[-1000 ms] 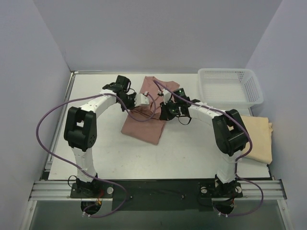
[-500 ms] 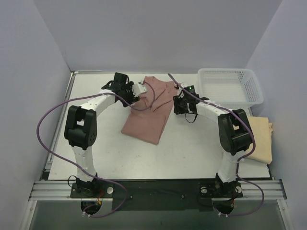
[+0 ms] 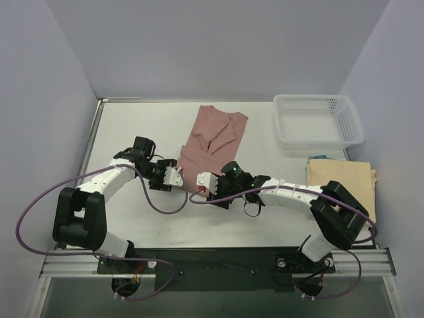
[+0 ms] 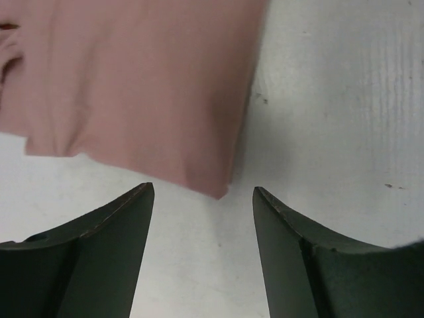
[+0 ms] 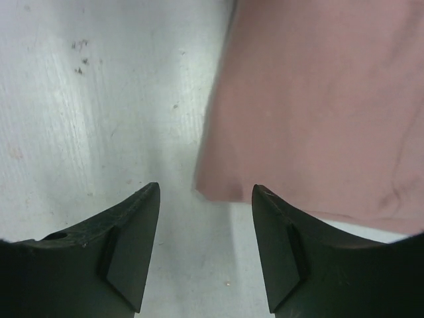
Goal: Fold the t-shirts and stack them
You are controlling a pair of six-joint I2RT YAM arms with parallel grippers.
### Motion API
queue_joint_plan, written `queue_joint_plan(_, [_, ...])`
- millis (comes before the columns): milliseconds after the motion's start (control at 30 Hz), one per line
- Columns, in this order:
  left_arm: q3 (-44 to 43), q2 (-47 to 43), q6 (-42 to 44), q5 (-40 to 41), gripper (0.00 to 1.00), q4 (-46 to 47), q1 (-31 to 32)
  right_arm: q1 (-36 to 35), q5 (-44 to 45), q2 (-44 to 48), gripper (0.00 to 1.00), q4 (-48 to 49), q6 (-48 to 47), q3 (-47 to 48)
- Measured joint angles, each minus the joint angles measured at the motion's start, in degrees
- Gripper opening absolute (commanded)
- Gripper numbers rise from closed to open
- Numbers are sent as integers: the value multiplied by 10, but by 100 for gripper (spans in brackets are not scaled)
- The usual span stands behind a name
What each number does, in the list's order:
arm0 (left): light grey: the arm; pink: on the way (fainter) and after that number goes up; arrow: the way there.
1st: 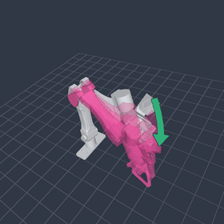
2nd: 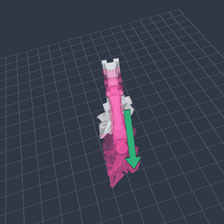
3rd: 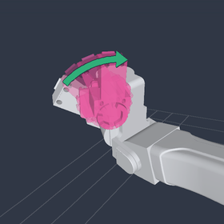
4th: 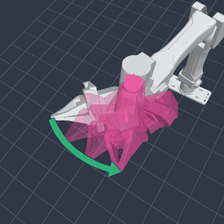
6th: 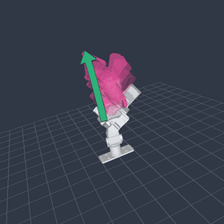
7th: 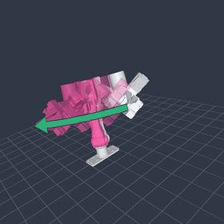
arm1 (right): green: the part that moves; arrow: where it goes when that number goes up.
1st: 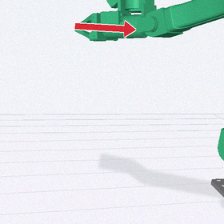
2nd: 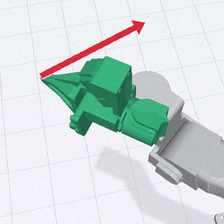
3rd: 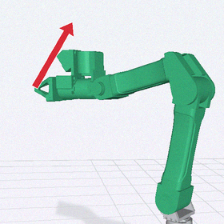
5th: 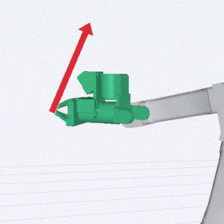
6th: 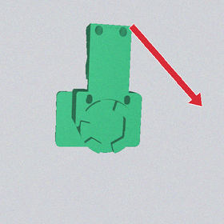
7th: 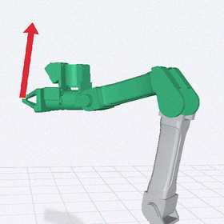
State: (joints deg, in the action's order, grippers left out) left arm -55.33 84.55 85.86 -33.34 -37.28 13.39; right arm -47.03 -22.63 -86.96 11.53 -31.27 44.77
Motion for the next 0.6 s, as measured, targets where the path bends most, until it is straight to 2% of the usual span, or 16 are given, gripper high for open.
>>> queue_joint_plan(133, [59,10,27,6,70,29,0,-25,28,-49,49,-14,-49,0])
queue_joint_plan(300, [64,25,52,14,68,55,1,-31,57,-76,42,-19,-76,14])
queue_joint_plan(367, [67,27,55,16,66,72,3,-35,70,-90,30,-18,-78,27])
queue_joint_plan(400, [70,28,54,16,65,82,6,-38,77,-97,16,-17,-79,35])
queue_joint_plan(433, [73,30,54,18,63,92,9,-40,80,-102,10,-16,-81,38])
queue_joint_plan(533, [83,42,58,30,57,116,14,-43,96,-110,0,-17,-84,43])
queue_joint_plan(567, [87,48,62,38,52,124,16,-44,99,-111,0,-17,-84,43])
queue_joint_plan(600, [90,54,65,43,40,130,16,-44,101,-111,0,-19,-85,44])
